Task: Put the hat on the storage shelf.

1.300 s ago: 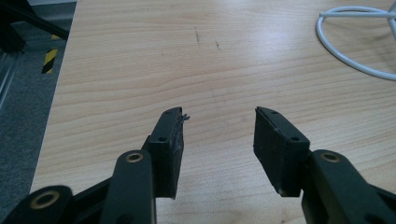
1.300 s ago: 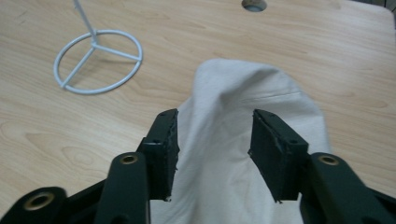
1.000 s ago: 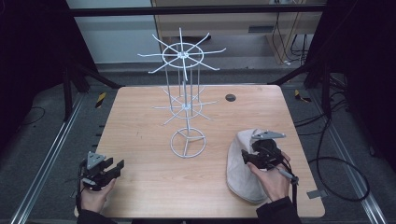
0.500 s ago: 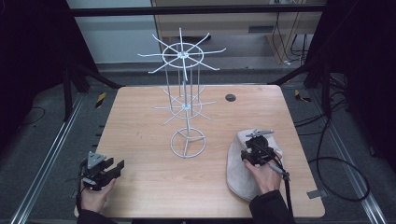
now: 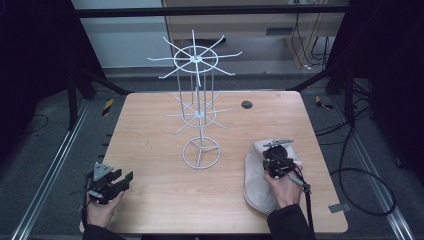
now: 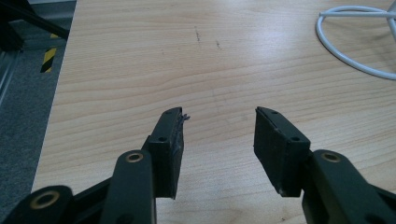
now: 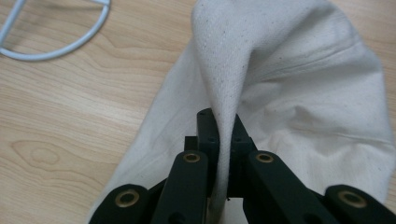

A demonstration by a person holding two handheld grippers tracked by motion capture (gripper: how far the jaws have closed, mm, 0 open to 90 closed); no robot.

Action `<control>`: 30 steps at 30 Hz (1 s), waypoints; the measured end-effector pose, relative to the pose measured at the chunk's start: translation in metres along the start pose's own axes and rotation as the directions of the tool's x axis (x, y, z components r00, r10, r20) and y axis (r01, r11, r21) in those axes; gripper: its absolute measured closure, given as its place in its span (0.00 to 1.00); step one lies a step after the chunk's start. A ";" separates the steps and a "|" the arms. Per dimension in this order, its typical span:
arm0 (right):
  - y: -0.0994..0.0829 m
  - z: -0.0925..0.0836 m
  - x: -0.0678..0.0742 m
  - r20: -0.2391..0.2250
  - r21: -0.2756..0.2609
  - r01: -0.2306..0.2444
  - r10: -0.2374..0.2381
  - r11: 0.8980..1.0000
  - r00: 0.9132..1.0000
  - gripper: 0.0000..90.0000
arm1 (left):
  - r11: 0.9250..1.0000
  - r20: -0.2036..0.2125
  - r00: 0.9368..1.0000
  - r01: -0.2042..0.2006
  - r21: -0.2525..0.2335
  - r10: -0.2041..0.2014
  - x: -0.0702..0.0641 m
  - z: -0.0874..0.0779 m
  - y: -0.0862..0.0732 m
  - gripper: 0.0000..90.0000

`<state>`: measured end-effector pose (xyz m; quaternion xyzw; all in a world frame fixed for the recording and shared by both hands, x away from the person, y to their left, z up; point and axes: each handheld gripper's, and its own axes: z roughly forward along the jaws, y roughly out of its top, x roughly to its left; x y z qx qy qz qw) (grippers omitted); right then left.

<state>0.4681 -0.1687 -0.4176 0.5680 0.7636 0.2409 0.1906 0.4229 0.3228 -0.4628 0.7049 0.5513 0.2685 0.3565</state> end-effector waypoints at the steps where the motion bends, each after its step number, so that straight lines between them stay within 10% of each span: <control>1: 0.000 -0.003 -0.001 -0.003 -0.008 -0.001 0.001 1.000 1.000 0.99 | 1.000 0.000 1.000 0.000 0.000 0.000 0.000 0.000 0.000 0.58; 7: -0.003 -0.028 -0.009 -0.036 -0.103 0.003 -0.006 0.995 0.999 0.99 | 1.000 0.002 1.000 0.000 0.000 0.000 -0.001 0.000 0.000 0.58; 12: -0.010 -0.047 -0.021 -0.099 -0.252 0.002 -0.028 0.968 0.995 0.99 | 1.000 0.002 1.000 0.001 0.000 -0.001 -0.001 0.000 0.000 0.58; 17: -0.017 -0.059 -0.027 -0.108 -0.362 0.023 -0.067 0.932 0.992 0.99 | 1.000 0.001 1.000 0.002 0.001 -0.002 0.000 0.000 0.000 0.59; 30: -0.028 -0.093 -0.040 -0.135 -0.602 0.027 -0.134 0.798 0.982 0.99 | 1.000 0.002 1.000 0.002 0.000 -0.002 -0.001 0.000 0.000 0.59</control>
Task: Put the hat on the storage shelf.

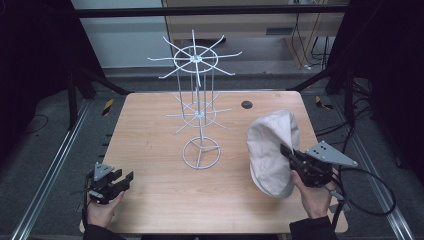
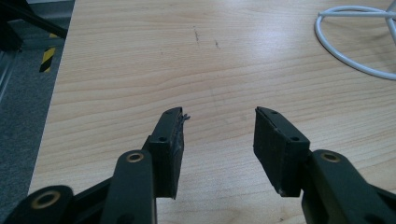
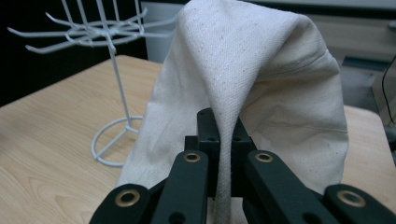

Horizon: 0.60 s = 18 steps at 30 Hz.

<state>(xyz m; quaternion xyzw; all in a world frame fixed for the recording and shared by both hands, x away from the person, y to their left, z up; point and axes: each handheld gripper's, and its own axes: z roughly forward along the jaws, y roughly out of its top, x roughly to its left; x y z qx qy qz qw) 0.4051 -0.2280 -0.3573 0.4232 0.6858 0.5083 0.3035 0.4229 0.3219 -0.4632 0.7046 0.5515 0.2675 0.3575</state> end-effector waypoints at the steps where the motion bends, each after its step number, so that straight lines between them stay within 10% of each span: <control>1: 0.002 -0.002 0.001 -0.004 -0.015 0.004 -0.004 1.000 1.000 0.99 | 1.000 -0.001 1.000 -0.001 0.000 0.001 0.000 0.000 0.000 0.59; 18: 0.034 -0.029 0.015 -0.013 -0.232 0.081 -0.086 0.969 0.996 0.99 | 1.000 0.000 1.000 0.002 0.003 -0.002 0.000 0.001 0.000 0.59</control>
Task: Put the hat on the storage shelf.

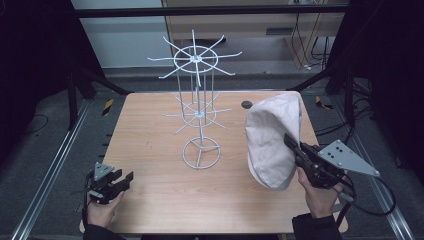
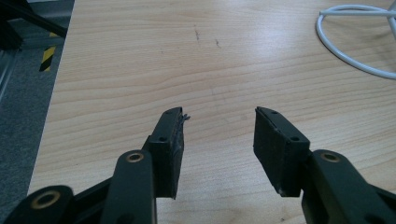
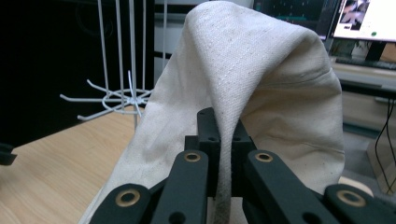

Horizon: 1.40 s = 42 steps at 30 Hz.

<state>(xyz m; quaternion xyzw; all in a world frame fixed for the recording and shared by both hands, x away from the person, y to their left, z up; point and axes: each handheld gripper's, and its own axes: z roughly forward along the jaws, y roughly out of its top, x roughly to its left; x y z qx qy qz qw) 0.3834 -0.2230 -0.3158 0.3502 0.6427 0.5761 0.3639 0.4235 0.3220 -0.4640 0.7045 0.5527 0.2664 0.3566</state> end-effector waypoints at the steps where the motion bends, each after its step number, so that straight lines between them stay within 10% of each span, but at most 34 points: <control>1: 0.002 -0.001 0.000 -0.001 -0.006 0.002 -0.002 1.000 1.000 0.99 | 1.000 0.000 1.000 0.000 0.000 0.000 0.000 0.000 0.000 0.59; 26: 0.045 -0.004 0.008 -0.020 -0.171 0.045 -0.049 0.984 0.999 0.99 | 1.000 0.000 1.000 -0.002 0.005 0.002 0.000 0.001 0.000 0.59; 42: 0.089 0.008 0.018 -0.023 -0.285 0.066 -0.076 0.956 0.997 0.99 | 1.000 0.002 1.000 -0.001 0.005 0.001 0.001 0.001 0.000 0.59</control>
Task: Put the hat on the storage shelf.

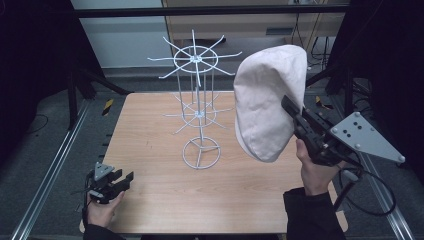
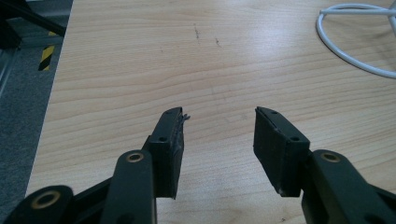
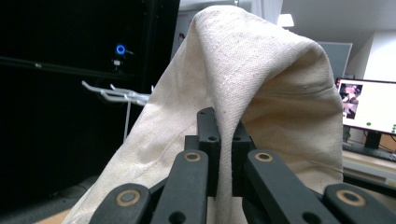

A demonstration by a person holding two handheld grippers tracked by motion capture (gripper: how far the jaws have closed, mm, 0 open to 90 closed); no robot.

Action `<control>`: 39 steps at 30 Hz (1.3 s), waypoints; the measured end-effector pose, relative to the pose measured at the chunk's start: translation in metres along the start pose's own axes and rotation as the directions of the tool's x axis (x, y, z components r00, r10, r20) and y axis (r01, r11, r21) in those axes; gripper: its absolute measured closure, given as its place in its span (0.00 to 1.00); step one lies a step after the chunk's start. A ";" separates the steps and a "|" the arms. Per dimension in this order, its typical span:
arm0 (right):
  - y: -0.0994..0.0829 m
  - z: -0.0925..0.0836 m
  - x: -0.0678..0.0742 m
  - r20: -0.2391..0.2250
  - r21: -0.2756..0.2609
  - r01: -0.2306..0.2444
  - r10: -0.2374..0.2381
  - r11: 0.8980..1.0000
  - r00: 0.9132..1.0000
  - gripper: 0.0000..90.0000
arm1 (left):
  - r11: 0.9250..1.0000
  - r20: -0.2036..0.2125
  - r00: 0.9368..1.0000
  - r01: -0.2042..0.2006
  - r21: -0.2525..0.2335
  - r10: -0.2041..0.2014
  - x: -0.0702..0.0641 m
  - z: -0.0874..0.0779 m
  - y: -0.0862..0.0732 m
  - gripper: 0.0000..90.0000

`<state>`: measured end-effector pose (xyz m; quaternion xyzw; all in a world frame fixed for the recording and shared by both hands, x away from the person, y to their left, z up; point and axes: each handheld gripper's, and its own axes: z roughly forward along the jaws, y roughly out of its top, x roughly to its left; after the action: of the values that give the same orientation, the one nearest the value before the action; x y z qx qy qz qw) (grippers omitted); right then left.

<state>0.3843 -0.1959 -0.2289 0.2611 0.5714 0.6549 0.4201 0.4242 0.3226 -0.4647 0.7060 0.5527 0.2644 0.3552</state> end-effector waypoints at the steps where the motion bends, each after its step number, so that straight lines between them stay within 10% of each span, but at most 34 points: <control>1: 0.002 0.002 0.000 -0.001 -0.006 -0.001 0.001 1.000 1.000 0.99 | 1.000 0.000 1.000 0.000 0.000 0.000 0.000 0.000 0.000 0.59; 17: 0.013 0.043 0.017 -0.072 0.007 0.038 -0.037 0.999 0.997 0.99 | 1.000 0.001 1.000 0.000 -0.003 0.000 0.000 0.000 0.001 0.59; 39: -0.040 0.055 0.031 -0.134 0.129 0.024 -0.007 0.991 0.991 0.98 | 1.000 -0.002 1.000 -0.002 0.003 0.002 0.000 0.001 0.000 0.59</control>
<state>0.4237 -0.1410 -0.2600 0.2392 0.6418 0.6289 0.3679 0.4252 0.3220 -0.4653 0.7068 0.5528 0.2647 0.3532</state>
